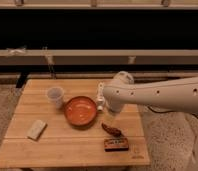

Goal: Pick up the ceramic bowl

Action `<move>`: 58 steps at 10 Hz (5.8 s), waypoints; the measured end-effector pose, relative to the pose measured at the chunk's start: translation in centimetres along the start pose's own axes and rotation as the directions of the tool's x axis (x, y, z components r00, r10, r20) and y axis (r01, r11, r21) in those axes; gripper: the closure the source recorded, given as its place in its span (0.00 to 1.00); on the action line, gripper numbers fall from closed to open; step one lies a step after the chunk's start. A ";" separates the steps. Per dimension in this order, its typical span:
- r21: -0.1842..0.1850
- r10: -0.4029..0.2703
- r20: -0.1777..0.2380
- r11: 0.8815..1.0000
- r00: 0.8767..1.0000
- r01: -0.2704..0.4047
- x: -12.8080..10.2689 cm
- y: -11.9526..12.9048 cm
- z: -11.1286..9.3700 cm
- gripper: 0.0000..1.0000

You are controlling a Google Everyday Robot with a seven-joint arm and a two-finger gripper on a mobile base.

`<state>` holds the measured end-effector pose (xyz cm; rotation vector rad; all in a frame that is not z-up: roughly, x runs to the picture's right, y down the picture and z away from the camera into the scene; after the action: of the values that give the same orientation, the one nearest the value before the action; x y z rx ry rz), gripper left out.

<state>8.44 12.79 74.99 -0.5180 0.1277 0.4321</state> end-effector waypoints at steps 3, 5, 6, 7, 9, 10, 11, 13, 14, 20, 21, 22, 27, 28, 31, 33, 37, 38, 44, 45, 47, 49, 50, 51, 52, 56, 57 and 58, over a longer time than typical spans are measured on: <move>0.000 0.000 0.000 1.000 1.000 0.000 0.0 0.0 0.0 0.20; 0.000 0.000 0.000 1.000 1.000 0.000 0.0 0.0 0.0 0.20; 0.000 0.000 0.000 1.000 1.000 0.000 0.0 0.0 0.0 0.20; 0.000 0.000 0.000 1.000 1.000 0.000 0.0 0.0 0.0 0.20; 0.000 0.000 0.000 1.000 1.000 0.000 0.0 0.0 0.0 0.20; 0.000 0.000 0.000 1.000 1.000 0.000 0.0 0.0 0.0 0.20; 0.000 0.000 0.000 1.000 1.000 0.000 0.0 0.0 0.0 0.20; 0.000 0.000 0.000 1.000 1.000 0.000 0.0 0.0 0.0 0.20; 0.000 0.000 0.000 1.000 1.000 0.000 0.0 0.0 0.0 0.20; -0.004 -0.045 0.005 0.999 0.999 0.045 -0.3 0.5 0.3 0.20; -0.011 -0.082 0.012 0.997 0.997 0.082 -1.0 1.4 0.5 0.20; -0.025 -0.142 0.023 0.989 0.990 0.143 -2.4 3.2 1.0 0.20; -0.081 -0.302 0.051 0.949 0.952 0.305 -6.8 7.1 3.8 0.20; -0.092 -0.320 0.049 0.942 0.946 0.324 -7.8 7.2 4.5 0.20; -0.109 -0.359 0.059 0.925 0.932 0.363 -10.8 7.6 6.0 0.20; -0.113 -0.377 0.066 0.917 0.924 0.382 -11.7 7.9 7.3 0.20; -0.070 -0.373 0.090 0.923 0.923 0.379 -12.4 8.6 9.0 0.20; -0.048 -0.362 0.098 0.929 0.927 0.368 -12.4 8.5 9.1 0.25; -0.022 -0.357 0.124 0.932 0.926 0.362 -12.5 8.7 9.5 0.85; -0.020 -0.360 0.127 0.931 0.924 0.365 -12.5 8.7 9.3 0.95; -0.014 -0.363 0.140 0.929 0.921 0.369 -12.5 8.7 8.6 1.00; 0.006 -0.365 0.169 0.929 0.916 0.369 -12.4 8.5 6.6 1.00; 0.017 -0.368 0.183 0.928 0.912 0.372 -12.4 8.4 5.7 1.00; 0.029 -0.371 0.199 0.927 0.907 0.373 -12.4 8.4 4.5 1.00; 0.051 -0.381 0.220 0.924 0.898 0.379 -12.4 8.3 3.0 1.00; 0.143 -0.450 0.279 0.893 0.848 0.427 -13.0 9.2 -1.4 1.00; 0.164 -0.466 0.286 0.885 0.838 0.436 -13.1 9.3 -2.3 1.00; 0.189 -0.488 0.295 0.873 0.822 0.450 -13.5 9.4 -3.4 1.00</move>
<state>-7.82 13.49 70.85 -0.3410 -0.3031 0.0195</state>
